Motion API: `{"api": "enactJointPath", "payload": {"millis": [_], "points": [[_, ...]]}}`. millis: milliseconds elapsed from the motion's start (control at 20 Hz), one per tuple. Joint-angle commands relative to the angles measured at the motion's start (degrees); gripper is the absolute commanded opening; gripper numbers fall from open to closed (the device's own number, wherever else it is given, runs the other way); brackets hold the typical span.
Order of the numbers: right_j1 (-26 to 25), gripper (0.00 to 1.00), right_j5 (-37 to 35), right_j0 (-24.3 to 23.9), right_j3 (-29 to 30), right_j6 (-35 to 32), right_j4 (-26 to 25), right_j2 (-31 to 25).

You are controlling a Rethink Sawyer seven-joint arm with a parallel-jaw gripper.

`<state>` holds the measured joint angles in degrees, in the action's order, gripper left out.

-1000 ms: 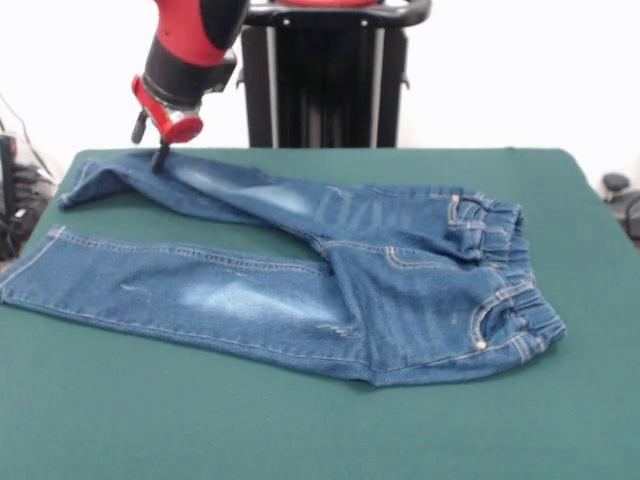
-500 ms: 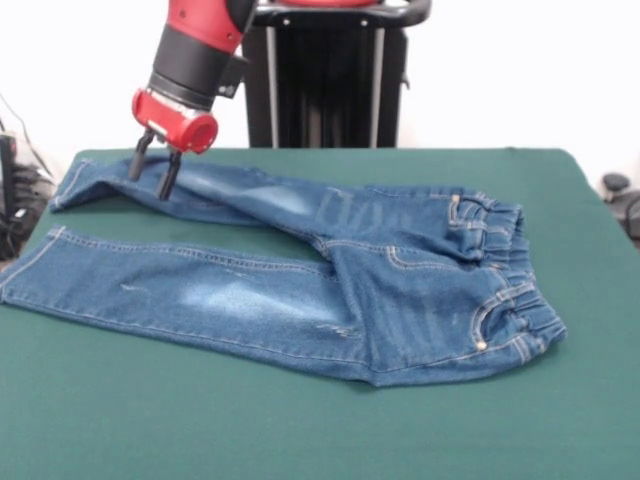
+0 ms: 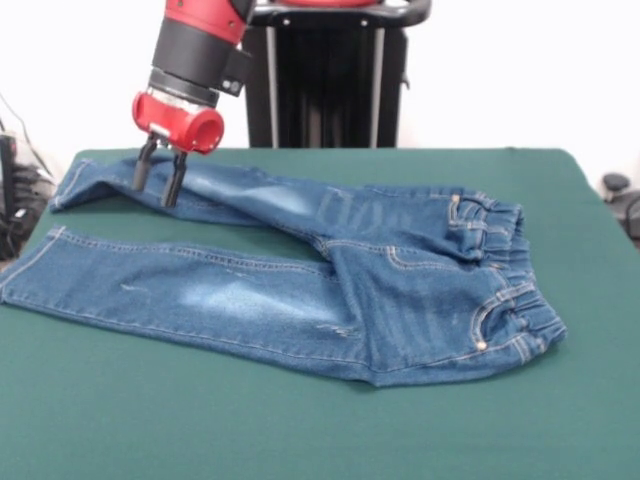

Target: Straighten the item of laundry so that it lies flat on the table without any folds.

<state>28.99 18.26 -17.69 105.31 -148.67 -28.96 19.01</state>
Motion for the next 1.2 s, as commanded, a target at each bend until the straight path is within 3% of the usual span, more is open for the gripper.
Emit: {"api": "enactJointPath", "payload": {"millis": [50,300,450,750,1200], "points": [[4.01,1.00,-12.67,-4.24,1.10,0.15,-3.20,-15.64],[8.75,1.00,-23.54,-9.15,2.66,4.55,-1.37,-24.02],[8.37,1.00,-26.75,-11.54,2.54,5.32,-0.15,-28.25],[10.57,1.00,-33.81,-12.21,0.52,6.07,1.99,-31.08],[18.87,1.00,-48.33,-14.74,-1.14,8.97,8.87,-37.49]]}}
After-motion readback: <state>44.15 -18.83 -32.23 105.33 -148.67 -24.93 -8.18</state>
